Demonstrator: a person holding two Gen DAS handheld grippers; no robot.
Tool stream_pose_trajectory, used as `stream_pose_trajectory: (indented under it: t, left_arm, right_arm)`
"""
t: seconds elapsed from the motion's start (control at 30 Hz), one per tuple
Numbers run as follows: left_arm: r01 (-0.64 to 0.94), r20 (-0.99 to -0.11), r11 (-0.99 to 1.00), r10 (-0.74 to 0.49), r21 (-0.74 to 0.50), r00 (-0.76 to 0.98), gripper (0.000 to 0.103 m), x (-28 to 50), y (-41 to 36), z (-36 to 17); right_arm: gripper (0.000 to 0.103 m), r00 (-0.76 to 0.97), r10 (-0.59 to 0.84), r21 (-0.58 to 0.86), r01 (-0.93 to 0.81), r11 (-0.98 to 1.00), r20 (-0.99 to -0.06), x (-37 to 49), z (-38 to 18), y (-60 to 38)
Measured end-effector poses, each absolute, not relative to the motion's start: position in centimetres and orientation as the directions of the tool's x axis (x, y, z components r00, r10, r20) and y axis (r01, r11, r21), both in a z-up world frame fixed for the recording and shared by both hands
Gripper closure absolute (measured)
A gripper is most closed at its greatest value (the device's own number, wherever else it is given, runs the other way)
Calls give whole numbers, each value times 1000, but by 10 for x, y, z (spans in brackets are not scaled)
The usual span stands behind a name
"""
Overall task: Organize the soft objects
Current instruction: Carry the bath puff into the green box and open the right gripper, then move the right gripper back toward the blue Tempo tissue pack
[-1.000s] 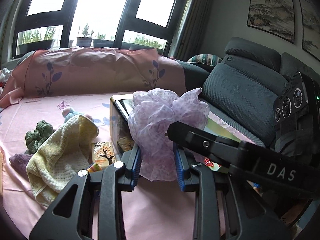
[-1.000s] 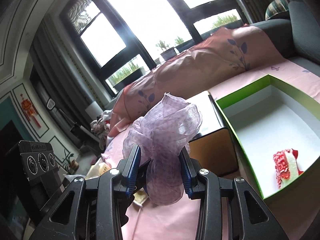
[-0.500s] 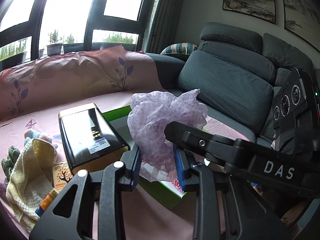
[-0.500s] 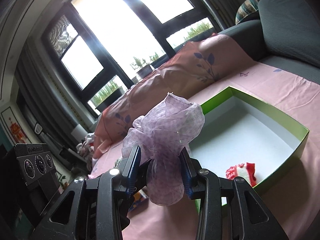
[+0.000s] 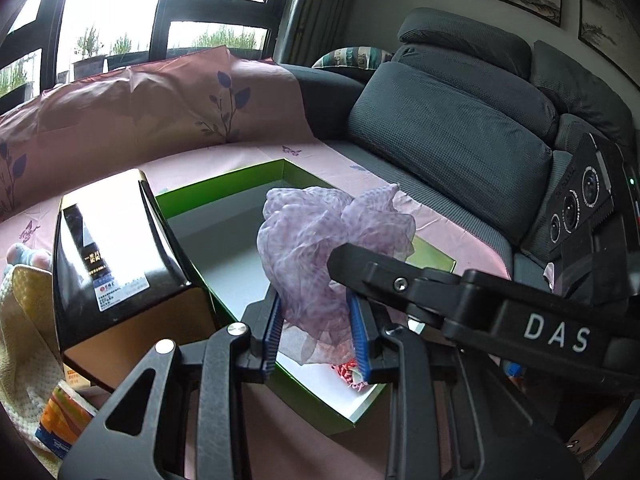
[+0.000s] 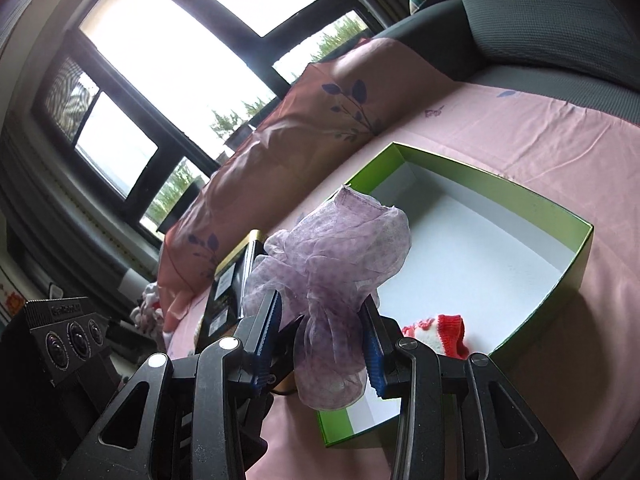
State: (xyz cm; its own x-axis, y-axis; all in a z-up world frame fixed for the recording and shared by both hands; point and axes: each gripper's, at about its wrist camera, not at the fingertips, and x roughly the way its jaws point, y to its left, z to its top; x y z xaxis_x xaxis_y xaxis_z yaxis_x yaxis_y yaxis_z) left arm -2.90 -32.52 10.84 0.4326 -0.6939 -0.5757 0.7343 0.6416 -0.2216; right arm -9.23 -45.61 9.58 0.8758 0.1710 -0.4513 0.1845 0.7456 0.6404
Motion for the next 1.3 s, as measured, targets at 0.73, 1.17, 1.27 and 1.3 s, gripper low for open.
stream_pose_trajectory:
  t: [0.73,1.17,1.27,1.3]
  left_arm:
    - [709,-609,661,-674,-245,418,33,-28,-321,105]
    - [638,-569,739,-627,-217,532,16,-36,-269,125]
    - [590,-572,765,-613,-258,545,16,-31,-248,126]
    - [574,-572,772,-610,-274,548,16,-29,-240,126]
  right_arm:
    - [35,828,12,558,367,744,-560,-94,92,-465]
    - [17,850,-66,505,371,779,-523,-98,106,-450]
    - [16,854,-61,485,350,802,-516,-98,108,-440]
    - [16,858,-58,484,342,805,-510,-98,109,-439]
